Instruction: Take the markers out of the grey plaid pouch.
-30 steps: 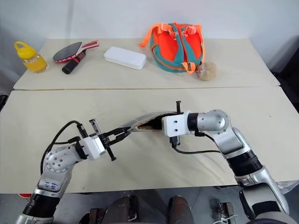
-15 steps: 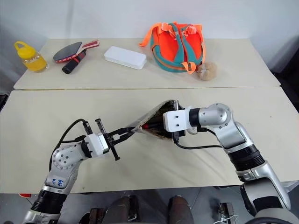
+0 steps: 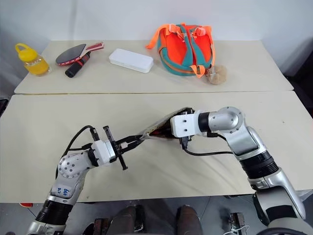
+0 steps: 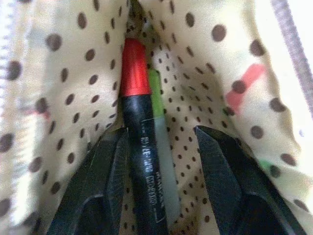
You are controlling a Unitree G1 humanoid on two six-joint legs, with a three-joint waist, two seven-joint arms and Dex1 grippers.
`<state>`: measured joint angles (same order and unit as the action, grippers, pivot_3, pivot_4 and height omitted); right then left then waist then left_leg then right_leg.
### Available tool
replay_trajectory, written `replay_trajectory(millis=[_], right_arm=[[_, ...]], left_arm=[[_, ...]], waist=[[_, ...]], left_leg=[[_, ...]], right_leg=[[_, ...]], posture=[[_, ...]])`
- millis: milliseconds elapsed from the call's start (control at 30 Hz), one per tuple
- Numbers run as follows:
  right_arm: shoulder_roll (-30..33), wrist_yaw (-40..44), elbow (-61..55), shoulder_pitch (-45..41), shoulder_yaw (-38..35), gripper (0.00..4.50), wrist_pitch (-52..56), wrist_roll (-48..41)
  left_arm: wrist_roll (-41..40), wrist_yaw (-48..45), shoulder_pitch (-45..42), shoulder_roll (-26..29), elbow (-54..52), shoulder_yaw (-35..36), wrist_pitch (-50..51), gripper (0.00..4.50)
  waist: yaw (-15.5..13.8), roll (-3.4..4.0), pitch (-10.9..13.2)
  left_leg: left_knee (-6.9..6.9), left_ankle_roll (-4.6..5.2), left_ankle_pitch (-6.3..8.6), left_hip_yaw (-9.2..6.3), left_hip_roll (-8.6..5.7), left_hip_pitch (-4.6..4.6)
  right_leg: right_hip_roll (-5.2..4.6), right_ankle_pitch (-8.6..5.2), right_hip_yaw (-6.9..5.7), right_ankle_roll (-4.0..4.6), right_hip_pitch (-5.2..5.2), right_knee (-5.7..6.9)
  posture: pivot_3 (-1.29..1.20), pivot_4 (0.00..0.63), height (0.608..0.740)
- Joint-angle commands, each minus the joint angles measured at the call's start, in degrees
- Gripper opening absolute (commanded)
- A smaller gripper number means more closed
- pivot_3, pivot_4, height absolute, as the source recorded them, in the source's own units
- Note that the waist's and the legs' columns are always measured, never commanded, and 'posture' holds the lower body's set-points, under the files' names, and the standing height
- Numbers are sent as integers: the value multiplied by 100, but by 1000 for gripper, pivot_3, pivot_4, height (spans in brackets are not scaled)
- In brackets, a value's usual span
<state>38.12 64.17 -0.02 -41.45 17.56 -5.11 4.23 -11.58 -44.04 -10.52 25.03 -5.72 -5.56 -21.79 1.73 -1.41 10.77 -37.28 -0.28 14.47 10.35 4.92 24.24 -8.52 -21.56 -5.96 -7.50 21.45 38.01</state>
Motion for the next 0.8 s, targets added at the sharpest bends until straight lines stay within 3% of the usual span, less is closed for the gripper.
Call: replay_trajectory(millis=[33,533,633,733,800], right_arm=[[-23,-98,-29,-194,54,2217,-39,243],[-530,-436,452,-153,459,2217,-1,869],[-523,-385,367,-110,379,1598,100,770],[-405,-193,201,-51,281,612,196,581],[-237,-10,11,-11,196,569,259,441]], left_arm=[[-351,-33,-34,-133,-250,-43,209,0],[-237,-14,-112,-312,-363,-183,426,0],[-241,-3,-90,-296,-396,-178,458,0],[-181,44,-96,-282,-362,-152,457,0],[-171,113,-123,-284,-313,-87,494,0]], waist=[[0,0,0],[4,0,0],[2,0,0],[0,0,0],[-5,0,0]], left_leg=[[0,0,0,0,0,0],[-2,0,0,-1,0,1],[-2,0,0,-1,0,1],[-2,0,0,-1,0,1],[-2,0,0,-2,0,1]], right_leg=[[0,0,0,0,0,0],[1,0,0,0,0,2],[1,0,0,0,0,2],[1,0,0,0,-1,2],[1,0,0,0,-1,1]], posture=[[0,150,740],[0,150,740],[0,150,740],[0,150,740],[0,150,740]])
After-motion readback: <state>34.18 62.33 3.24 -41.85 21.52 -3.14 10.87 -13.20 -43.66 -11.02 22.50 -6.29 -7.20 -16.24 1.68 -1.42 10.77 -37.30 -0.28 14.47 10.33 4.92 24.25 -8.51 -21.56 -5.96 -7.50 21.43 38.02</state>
